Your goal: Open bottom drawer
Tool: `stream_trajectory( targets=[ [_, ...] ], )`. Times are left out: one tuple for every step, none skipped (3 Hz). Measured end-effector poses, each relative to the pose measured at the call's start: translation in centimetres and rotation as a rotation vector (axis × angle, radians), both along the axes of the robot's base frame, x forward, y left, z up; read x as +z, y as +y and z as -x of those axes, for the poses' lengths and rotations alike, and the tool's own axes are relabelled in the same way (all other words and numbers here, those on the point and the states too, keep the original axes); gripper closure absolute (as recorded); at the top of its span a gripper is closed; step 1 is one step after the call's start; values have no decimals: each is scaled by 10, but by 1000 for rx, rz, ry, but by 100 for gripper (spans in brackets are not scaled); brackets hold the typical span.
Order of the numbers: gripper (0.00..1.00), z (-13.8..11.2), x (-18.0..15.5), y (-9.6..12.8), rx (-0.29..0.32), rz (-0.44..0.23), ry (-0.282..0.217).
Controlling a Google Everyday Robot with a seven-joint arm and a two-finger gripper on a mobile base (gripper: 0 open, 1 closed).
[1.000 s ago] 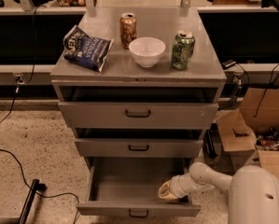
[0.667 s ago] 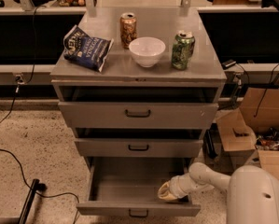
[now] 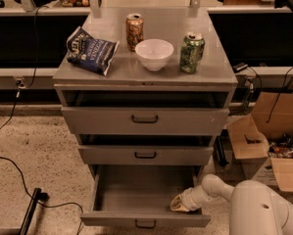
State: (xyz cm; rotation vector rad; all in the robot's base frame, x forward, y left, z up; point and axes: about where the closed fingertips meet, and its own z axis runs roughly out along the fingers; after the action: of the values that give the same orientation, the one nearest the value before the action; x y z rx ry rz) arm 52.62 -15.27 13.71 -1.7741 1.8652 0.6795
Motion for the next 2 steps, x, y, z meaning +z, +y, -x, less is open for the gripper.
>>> stream_trajectory(
  targets=[
    [100,-4,-7,-1,-4,31,-29],
    [100,2,-5,10,45,42,-13]
  ],
)
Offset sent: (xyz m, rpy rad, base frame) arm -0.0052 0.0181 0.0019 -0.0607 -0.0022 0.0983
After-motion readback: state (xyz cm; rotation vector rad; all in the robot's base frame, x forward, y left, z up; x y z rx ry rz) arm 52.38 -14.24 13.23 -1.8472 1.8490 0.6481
